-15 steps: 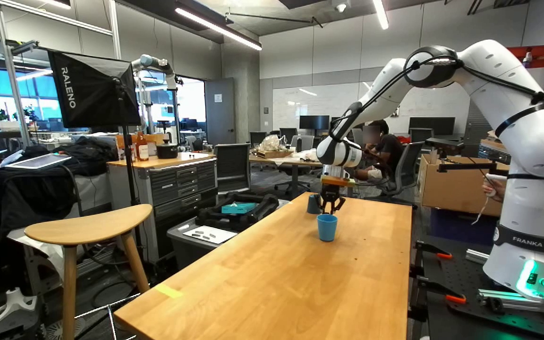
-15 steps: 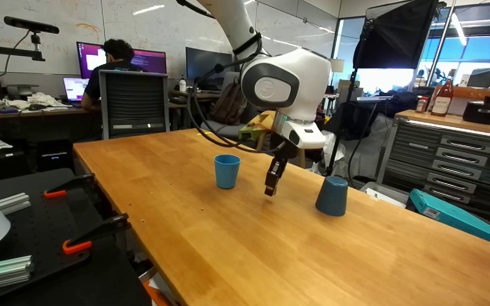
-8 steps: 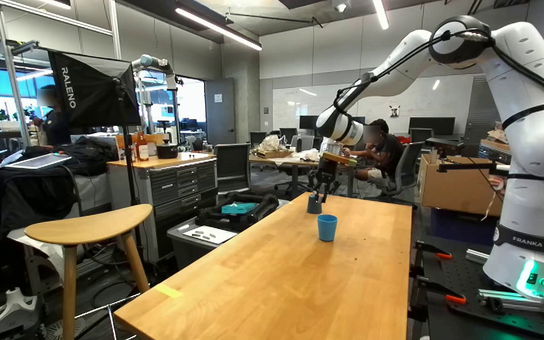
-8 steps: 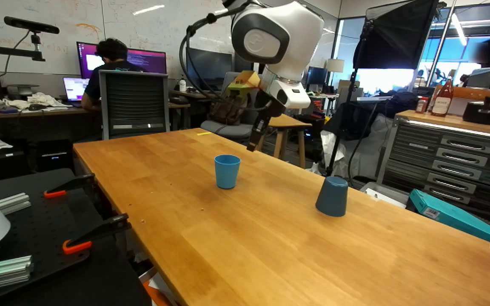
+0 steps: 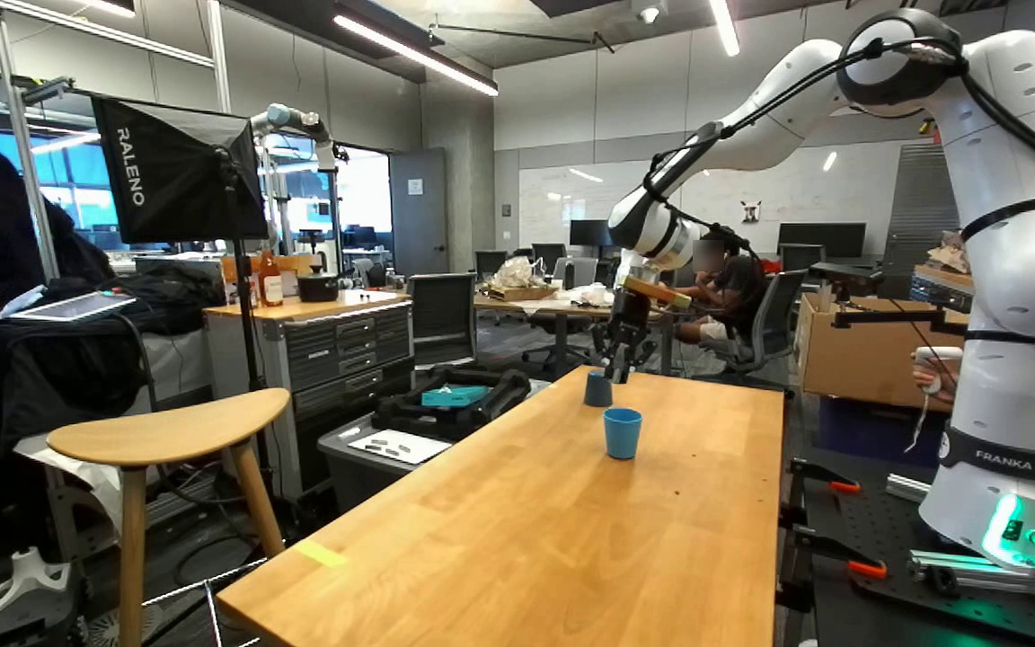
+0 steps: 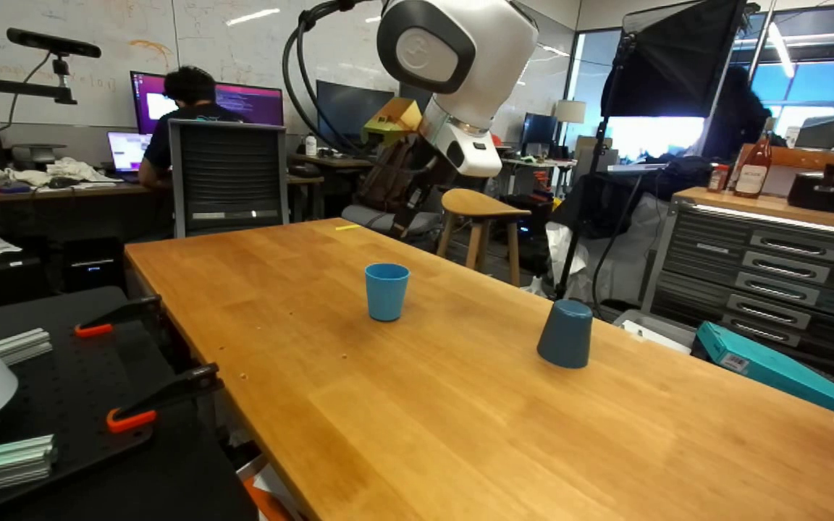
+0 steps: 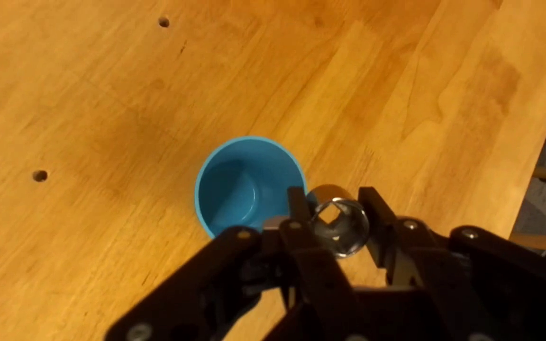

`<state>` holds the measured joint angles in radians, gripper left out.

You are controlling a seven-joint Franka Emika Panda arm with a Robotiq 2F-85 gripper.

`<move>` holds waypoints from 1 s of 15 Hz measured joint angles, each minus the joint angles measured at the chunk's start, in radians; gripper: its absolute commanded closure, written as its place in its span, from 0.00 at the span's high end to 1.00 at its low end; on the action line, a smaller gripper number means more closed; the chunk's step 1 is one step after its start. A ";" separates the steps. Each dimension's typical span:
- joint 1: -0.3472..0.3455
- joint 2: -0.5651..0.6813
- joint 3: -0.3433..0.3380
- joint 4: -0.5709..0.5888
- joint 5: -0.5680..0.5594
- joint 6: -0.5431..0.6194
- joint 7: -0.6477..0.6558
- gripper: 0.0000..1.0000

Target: Put the silver object in the light blue cup

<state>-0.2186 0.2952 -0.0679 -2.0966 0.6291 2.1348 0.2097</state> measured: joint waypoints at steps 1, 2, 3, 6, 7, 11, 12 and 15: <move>0.001 0.006 0.000 -0.008 0.003 0.000 0.000 0.08; 0.003 0.014 0.000 -0.013 0.005 0.001 0.000 0.08; 0.003 0.026 0.000 -0.017 0.006 0.003 0.000 0.08; 0.004 0.065 0.000 -0.020 0.006 0.013 0.000 0.08; 0.004 0.078 0.000 -0.020 0.006 0.016 0.000 0.08; 0.005 0.118 0.000 -0.019 0.013 0.058 0.000 0.09; 0.006 0.126 0.000 -0.019 0.015 0.070 0.000 0.56; 0.009 0.139 0.000 -0.017 0.017 0.091 0.000 0.42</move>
<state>-0.2097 0.4337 -0.0679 -2.1134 0.6464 2.2261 0.2097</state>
